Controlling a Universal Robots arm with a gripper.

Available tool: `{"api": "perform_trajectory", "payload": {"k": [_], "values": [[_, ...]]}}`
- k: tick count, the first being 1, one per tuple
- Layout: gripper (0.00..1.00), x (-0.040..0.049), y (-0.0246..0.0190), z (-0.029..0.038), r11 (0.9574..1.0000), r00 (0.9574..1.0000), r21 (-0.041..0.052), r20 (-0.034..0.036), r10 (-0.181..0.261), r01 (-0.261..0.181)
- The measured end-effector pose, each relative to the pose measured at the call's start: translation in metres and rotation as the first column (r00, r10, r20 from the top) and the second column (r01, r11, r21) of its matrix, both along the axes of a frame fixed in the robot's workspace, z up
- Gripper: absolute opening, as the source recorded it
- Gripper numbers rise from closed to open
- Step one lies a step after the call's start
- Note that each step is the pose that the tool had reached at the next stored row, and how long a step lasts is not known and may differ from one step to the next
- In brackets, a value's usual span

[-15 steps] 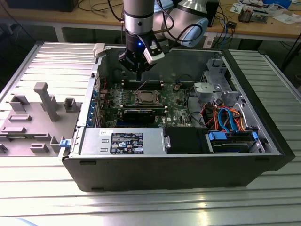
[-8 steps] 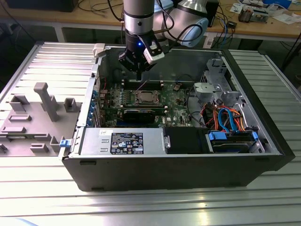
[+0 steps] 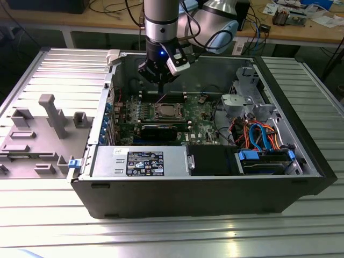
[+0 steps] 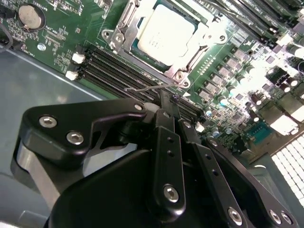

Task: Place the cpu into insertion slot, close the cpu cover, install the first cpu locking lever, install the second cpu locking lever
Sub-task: 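Install the first cpu locking lever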

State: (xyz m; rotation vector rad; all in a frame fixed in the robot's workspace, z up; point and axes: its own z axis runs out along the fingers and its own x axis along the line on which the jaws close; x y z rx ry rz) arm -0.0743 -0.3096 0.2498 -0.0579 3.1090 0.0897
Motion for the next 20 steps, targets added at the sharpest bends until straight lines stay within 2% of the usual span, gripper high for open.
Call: {"api": "perform_trajectory", "payload": {"k": [4,20], "values": [[0.11,0.0020,0.0019,-0.0018,1.0000,1.0000,0.0001,0.0001,-0.005,0.005],[0.11,0.0085,0.0041,-0.0075,1.0000,1.0000,0.0000,0.0000,-0.005,0.005]]}}
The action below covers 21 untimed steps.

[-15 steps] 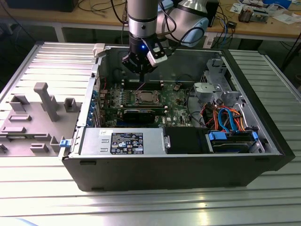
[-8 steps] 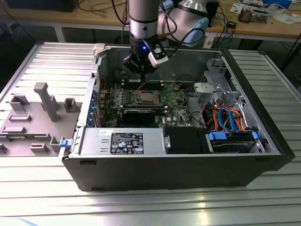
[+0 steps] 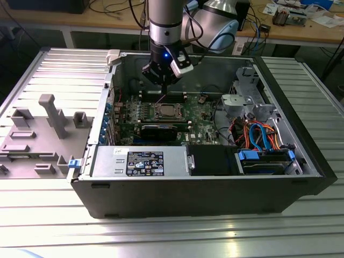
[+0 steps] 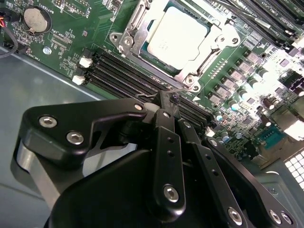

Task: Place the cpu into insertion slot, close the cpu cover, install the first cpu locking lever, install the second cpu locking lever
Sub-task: 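Install the first cpu locking lever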

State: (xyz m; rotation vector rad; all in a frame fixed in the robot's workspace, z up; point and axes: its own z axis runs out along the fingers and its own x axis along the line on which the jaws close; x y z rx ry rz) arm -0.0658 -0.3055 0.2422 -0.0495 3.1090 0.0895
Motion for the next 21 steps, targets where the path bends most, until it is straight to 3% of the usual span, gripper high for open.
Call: {"api": "perform_trajectory", "payload": {"k": [16,21], "values": [[0.11,0.0062,-0.0001,-0.0014,1.0000,1.0000,0.0001,0.0000,0.000,0.000],[0.11,0.0085,-0.0001,-0.0058,1.0000,1.0000,0.0001,0.0001,0.000,0.000]]}}
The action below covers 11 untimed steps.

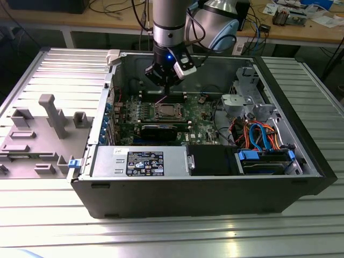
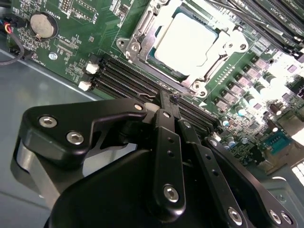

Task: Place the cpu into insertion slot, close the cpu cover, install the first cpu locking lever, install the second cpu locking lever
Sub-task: 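Install the first cpu locking lever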

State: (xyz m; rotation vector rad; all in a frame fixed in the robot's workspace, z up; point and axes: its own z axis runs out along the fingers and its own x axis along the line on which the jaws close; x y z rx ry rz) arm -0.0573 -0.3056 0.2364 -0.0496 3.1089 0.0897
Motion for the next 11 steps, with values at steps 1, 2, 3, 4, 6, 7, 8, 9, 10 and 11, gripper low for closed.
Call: {"api": "perform_trajectory", "payload": {"k": [1,2,3,4,6,7,8,9,10,11], "values": [[0.11,0.0004,0.0000,-0.0010,1.0000,1.0000,0.0000,0.0000,0.000,0.000],[0.11,0.0010,0.0000,-0.0020,1.0000,1.0000,0.0001,0.0000,0.000,0.000],[0.11,0.0020,0.0000,-0.0028,1.0000,1.0000,0.0000,0.0000,0.000,0.000],[0.11,0.0042,0.0000,-0.0035,1.0000,1.0000,0.0000,0.0000,0.000,0.000],[0.11,0.0063,-0.0001,-0.0036,1.0000,1.0000,0.0017,-0.0001,0.000,0.000],[0.11,0.0067,0.0000,-0.0036,1.0000,1.0000,0.0050,0.0001,0.000,0.000],[0.11,0.0072,0.0000,-0.0038,1.0000,1.0000,0.0068,0.0000,0.000,0.000],[0.11,0.0076,0.0000,-0.0041,1.0000,1.0000,0.0070,0.0000,0.000,0.000],[0.11,0.0078,0.0000,-0.0045,1.0000,1.0000,0.0070,0.0000,0.000,0.000],[0.11,0.0081,0.0000,-0.0048,1.0000,1.0000,0.0070,0.0000,0.000,0.000]]}}
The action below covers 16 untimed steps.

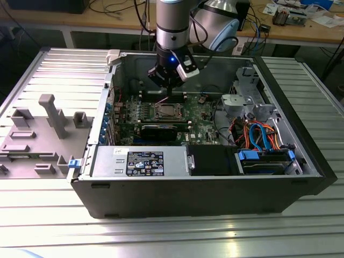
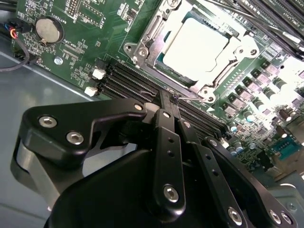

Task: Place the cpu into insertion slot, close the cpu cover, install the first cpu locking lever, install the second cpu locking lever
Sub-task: 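Install the first cpu locking lever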

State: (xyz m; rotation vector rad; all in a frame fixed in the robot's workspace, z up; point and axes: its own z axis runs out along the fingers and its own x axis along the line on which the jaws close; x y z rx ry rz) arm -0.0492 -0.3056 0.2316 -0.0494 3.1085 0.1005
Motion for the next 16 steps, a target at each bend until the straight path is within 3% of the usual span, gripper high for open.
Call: {"api": "perform_trajectory", "payload": {"k": [9,16], "values": [[0.11,0.0061,0.0000,-0.0042,1.0000,1.0000,-0.0012,0.0000,0.000,0.000],[0.11,0.0110,0.0008,-0.0117,1.0000,1.0000,-0.0013,0.0000,-0.002,0.002]]}}
